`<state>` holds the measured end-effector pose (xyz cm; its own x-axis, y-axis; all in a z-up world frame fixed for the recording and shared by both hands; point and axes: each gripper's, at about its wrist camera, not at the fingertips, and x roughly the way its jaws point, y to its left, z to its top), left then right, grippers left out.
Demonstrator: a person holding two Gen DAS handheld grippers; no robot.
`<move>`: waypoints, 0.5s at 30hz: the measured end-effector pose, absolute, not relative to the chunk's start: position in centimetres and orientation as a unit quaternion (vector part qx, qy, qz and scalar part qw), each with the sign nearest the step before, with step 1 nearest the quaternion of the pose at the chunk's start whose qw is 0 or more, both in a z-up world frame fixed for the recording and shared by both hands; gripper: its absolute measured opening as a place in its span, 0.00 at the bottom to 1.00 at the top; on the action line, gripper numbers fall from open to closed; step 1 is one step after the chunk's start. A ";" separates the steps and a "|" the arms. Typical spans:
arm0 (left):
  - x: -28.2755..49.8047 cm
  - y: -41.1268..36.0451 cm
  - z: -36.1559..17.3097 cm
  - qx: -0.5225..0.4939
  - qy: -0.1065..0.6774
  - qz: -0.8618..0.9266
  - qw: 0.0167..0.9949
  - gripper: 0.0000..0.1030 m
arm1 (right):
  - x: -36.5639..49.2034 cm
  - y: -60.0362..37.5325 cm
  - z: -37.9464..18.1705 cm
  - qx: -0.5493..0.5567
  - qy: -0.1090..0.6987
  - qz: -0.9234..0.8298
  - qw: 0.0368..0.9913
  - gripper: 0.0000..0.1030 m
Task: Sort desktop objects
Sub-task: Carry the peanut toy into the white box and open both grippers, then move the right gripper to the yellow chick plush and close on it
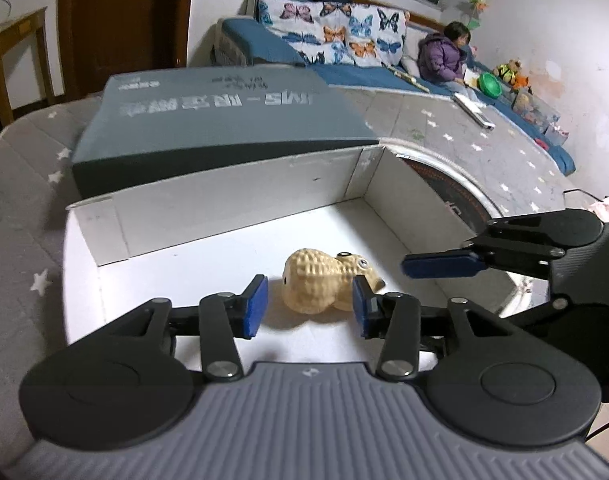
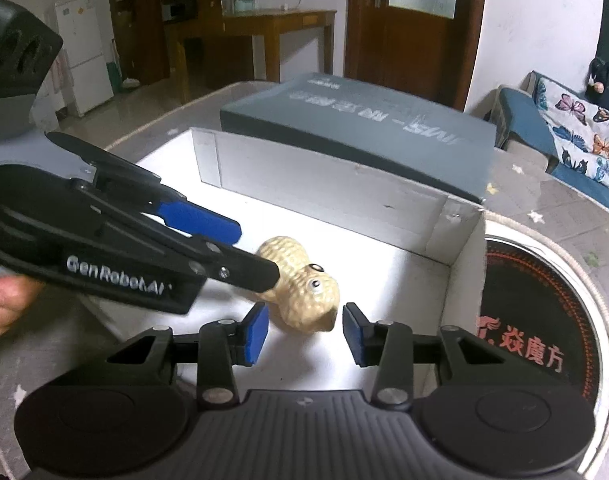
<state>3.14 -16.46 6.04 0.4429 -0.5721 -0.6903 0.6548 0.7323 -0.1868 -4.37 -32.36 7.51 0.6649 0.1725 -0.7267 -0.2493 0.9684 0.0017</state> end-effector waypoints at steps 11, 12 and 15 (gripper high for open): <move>-4.3 -12.4 8.7 0.048 0.327 -0.365 0.871 0.60 | -11.4 -31.3 10.8 -0.067 0.336 0.138 0.929 0.65; -5.0 -12.0 8.9 0.047 0.322 -0.365 0.872 0.60 | -12.0 -31.1 11.0 -0.071 0.332 0.140 0.930 0.65; -6.9 -10.9 9.3 0.047 0.311 -0.373 0.873 0.60 | -13.6 -30.5 11.7 -0.085 0.320 0.144 0.932 0.65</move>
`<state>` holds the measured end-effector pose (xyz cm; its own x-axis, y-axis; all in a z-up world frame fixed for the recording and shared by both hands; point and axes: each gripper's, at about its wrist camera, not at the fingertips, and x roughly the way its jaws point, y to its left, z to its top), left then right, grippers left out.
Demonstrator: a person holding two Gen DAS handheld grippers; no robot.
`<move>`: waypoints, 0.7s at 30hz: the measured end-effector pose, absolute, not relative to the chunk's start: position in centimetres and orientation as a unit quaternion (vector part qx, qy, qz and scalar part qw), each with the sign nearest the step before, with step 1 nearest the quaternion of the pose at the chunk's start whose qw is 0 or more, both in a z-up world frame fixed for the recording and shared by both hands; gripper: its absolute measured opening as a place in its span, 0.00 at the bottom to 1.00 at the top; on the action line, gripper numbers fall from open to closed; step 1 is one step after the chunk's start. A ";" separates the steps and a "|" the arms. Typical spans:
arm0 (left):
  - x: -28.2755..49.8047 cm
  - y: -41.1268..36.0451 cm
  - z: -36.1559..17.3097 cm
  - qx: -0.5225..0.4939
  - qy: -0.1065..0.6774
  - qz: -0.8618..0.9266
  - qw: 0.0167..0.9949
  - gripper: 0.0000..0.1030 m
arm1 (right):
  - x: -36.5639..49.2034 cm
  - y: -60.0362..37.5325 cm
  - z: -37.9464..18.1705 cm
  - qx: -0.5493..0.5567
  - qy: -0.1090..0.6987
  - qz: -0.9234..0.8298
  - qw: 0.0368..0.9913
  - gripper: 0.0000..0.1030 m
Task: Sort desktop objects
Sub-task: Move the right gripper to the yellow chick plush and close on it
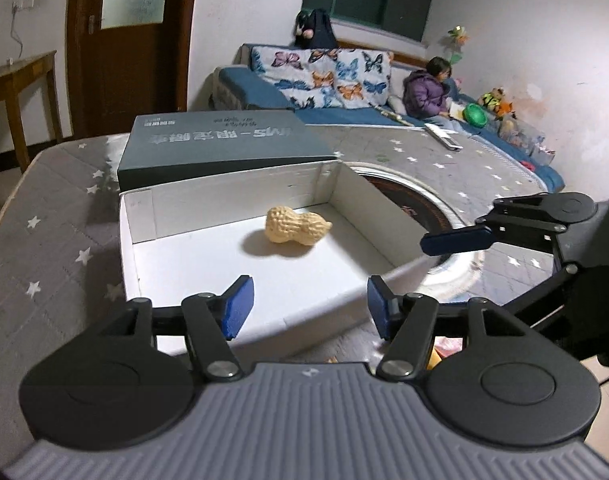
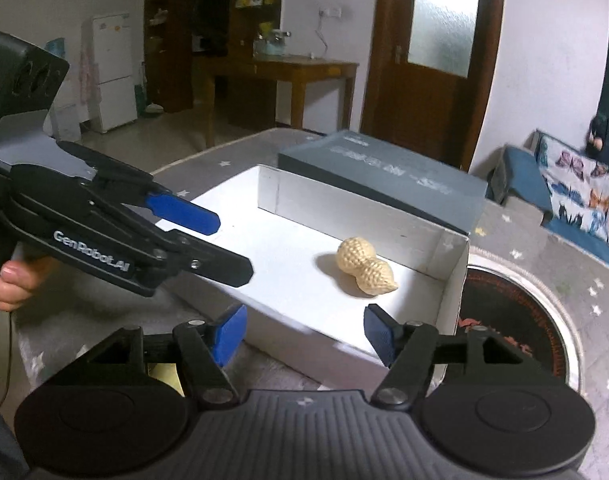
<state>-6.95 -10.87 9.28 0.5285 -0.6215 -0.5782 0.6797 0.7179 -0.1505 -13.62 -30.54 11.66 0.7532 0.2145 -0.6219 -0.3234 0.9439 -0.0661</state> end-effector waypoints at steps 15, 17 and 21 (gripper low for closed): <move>-9.5 -10.2 5.6 0.056 0.356 -0.360 0.860 0.60 | -19.0 -26.5 10.0 -0.084 0.345 0.226 0.907 0.63; -9.3 -10.3 5.2 0.052 0.362 -0.362 0.857 0.60 | -19.1 -26.0 9.3 -0.089 0.353 0.223 0.904 0.63; -8.8 -10.3 4.7 0.035 0.371 -0.365 0.853 0.59 | -18.8 -25.5 8.1 -0.112 0.361 0.209 0.902 0.61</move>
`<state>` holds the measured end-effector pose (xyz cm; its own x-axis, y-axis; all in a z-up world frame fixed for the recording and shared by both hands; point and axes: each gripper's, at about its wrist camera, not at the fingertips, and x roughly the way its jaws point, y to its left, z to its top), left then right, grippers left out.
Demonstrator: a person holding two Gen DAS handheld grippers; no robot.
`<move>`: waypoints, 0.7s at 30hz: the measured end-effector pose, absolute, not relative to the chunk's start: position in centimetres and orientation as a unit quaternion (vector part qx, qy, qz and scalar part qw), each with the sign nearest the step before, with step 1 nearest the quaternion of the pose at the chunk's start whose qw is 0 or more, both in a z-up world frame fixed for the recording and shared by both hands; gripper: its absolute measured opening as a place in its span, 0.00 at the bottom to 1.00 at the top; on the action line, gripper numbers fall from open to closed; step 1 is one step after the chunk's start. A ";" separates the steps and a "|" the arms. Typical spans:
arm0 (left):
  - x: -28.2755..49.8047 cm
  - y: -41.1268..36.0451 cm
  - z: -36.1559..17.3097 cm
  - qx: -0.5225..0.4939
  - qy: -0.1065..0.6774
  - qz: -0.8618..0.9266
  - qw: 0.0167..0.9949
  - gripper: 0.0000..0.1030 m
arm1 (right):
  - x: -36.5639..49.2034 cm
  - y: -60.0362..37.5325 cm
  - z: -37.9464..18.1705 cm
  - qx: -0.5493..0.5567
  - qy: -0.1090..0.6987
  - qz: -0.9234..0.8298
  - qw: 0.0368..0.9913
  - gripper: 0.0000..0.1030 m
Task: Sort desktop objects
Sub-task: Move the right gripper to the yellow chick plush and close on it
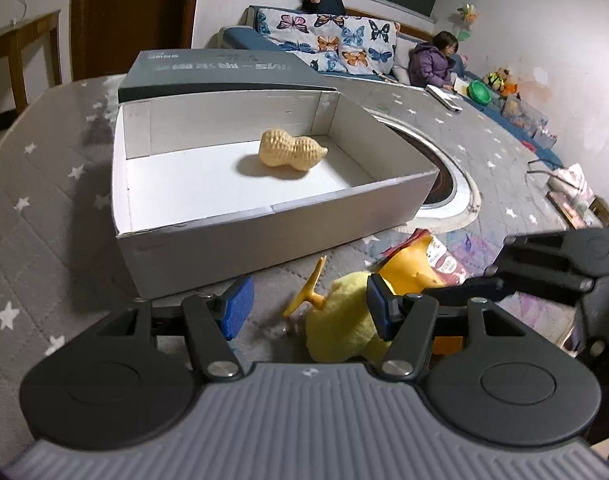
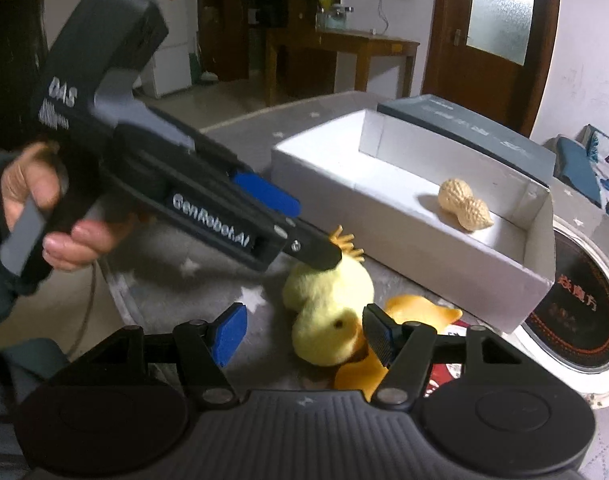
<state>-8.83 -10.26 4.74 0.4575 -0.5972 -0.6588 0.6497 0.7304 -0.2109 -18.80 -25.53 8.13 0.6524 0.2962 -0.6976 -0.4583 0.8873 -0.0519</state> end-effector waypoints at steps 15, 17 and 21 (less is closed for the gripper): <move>-9.0 -10.9 5.2 0.043 0.366 -0.380 0.849 0.59 | -18.9 -23.3 6.9 -0.166 0.351 0.208 0.898 0.61; -8.8 -11.1 5.2 0.044 0.365 -0.383 0.848 0.59 | -18.8 -23.2 6.9 -0.159 0.351 0.209 0.899 0.61; -8.1 -11.5 4.8 0.044 0.373 -0.384 0.844 0.59 | -19.1 -23.6 7.0 -0.147 0.359 0.198 0.900 0.60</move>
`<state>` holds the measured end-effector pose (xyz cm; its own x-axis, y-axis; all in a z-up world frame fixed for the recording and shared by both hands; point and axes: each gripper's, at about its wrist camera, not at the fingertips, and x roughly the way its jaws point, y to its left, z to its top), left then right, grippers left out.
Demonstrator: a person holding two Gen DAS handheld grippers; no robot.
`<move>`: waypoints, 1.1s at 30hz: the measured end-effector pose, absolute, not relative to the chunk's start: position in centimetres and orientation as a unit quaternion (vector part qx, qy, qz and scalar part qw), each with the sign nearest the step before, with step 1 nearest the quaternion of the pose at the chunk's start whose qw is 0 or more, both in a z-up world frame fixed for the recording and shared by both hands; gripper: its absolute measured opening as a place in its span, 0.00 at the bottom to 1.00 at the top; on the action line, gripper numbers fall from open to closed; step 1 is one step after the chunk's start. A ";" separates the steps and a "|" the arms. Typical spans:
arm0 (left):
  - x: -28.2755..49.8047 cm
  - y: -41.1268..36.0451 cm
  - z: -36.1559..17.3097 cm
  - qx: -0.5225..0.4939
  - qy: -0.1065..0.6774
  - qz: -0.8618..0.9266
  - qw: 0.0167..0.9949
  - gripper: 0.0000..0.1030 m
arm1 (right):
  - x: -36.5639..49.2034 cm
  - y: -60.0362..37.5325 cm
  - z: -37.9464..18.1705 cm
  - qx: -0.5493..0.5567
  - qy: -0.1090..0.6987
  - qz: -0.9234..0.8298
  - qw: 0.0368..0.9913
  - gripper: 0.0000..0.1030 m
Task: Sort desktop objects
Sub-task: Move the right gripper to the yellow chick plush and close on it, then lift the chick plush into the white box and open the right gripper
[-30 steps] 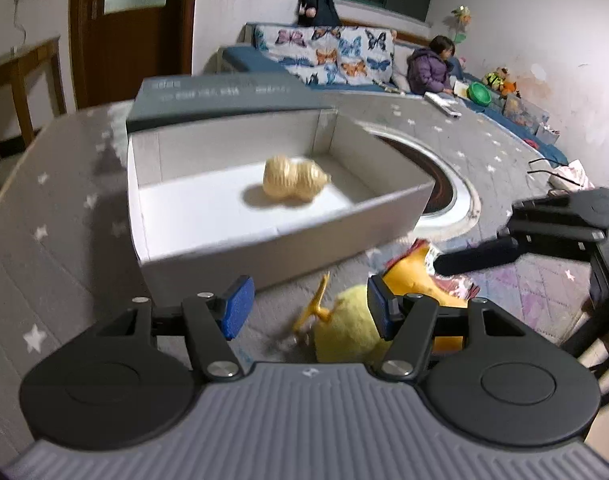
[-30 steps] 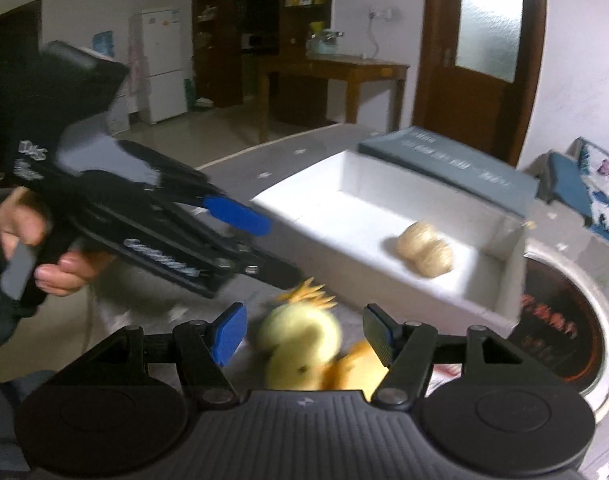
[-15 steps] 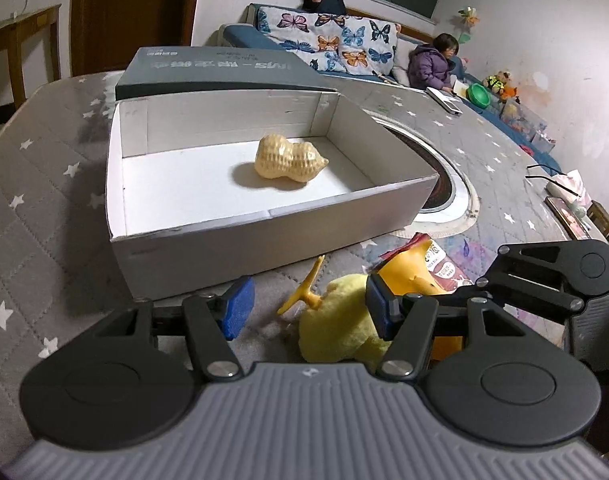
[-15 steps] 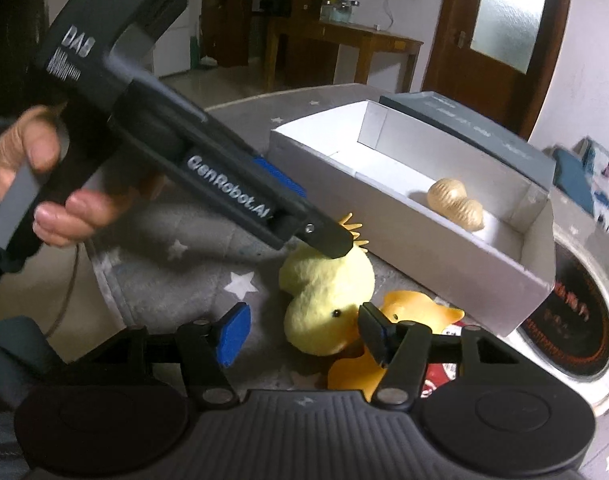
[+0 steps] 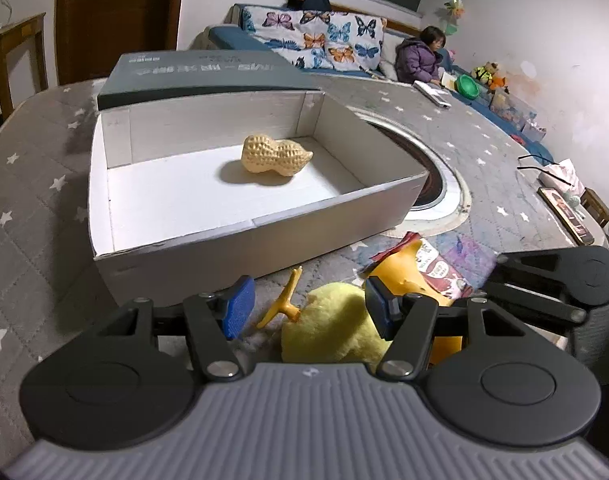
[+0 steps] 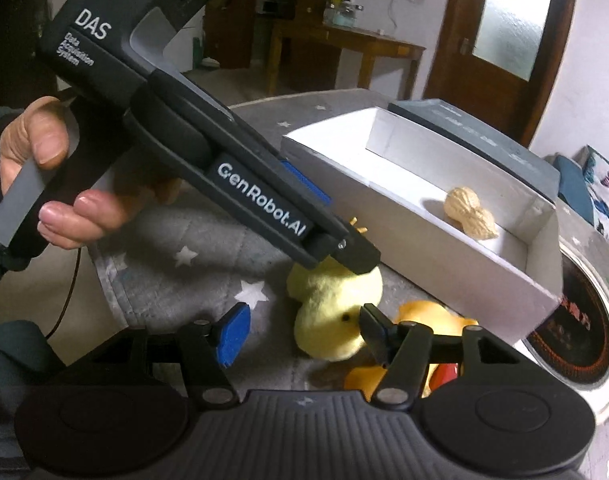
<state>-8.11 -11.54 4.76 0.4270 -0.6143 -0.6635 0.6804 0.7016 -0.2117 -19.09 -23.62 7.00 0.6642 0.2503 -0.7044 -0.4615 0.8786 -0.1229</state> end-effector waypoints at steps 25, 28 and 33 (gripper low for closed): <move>-6.6 -10.9 4.0 0.005 0.406 -0.393 0.825 0.55 | -17.6 -24.2 5.2 -0.105 0.387 0.164 0.901 0.41; -6.4 -10.7 3.8 -0.004 0.409 -0.392 0.824 0.56 | -17.8 -23.9 5.2 -0.110 0.382 0.161 0.903 0.40; -6.1 -10.7 3.3 -0.010 0.412 -0.389 0.824 0.66 | -17.8 -23.8 5.2 -0.111 0.382 0.158 0.904 0.40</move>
